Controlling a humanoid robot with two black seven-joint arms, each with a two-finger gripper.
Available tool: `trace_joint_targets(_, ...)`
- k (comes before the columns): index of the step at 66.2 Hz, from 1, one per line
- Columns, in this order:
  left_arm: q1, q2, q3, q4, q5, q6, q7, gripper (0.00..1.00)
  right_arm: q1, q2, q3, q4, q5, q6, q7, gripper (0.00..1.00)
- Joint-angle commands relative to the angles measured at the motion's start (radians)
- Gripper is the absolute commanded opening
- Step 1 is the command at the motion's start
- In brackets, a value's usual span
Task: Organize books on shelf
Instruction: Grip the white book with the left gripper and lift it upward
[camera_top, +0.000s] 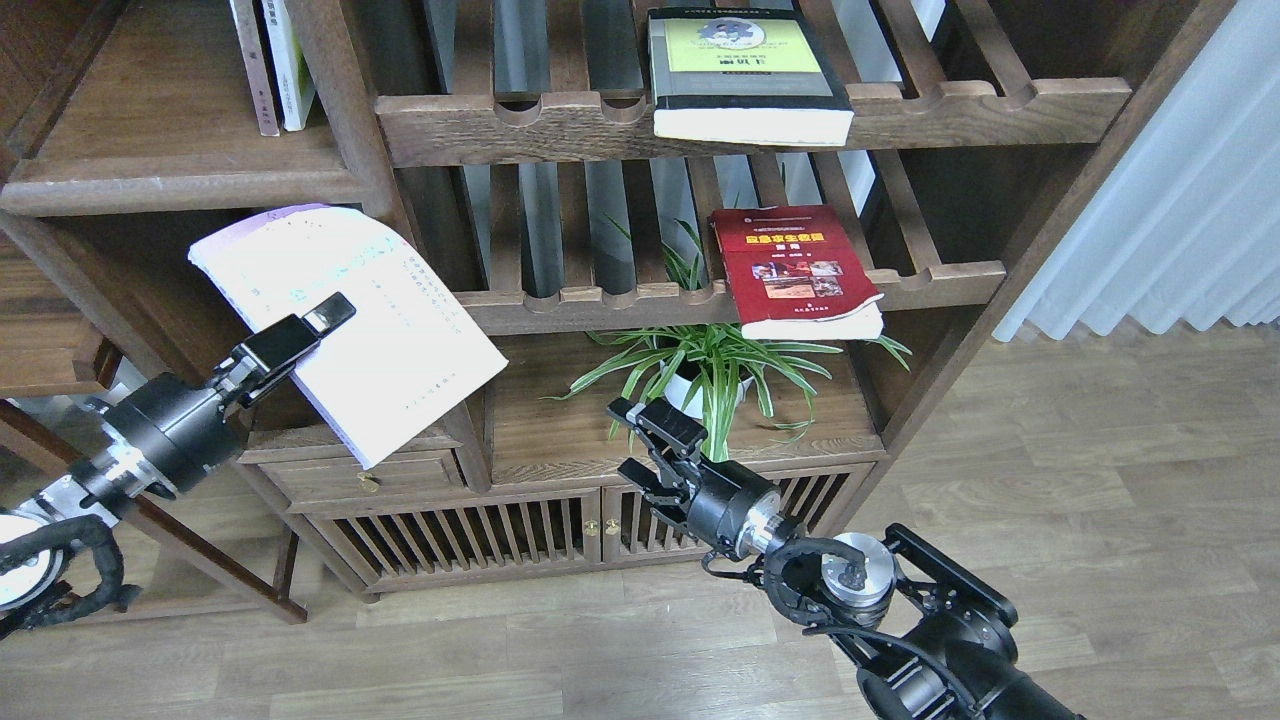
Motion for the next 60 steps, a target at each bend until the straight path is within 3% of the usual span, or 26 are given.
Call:
trace_joint_targets(1,-0.026,-0.017,-0.001,0.0,-0.001,0.0,-0.002,0.11,0.0,-0.002,0.0,0.0,0.001,0.0,0.0,0.99)
trace_joint_targets(31,-0.069,-0.018,-0.089,0.001,-0.004,0.0,-0.004,0.11,0.001,-0.005,0.0,-0.006,0.001,0.0,0.0,0.99)
trace_joint_targets(60,-0.068,0.095,-0.215,0.001,-0.015,0.0,-0.004,0.12,0.001,-0.005,-0.001,-0.006,0.001,0.0,0.0,0.99)
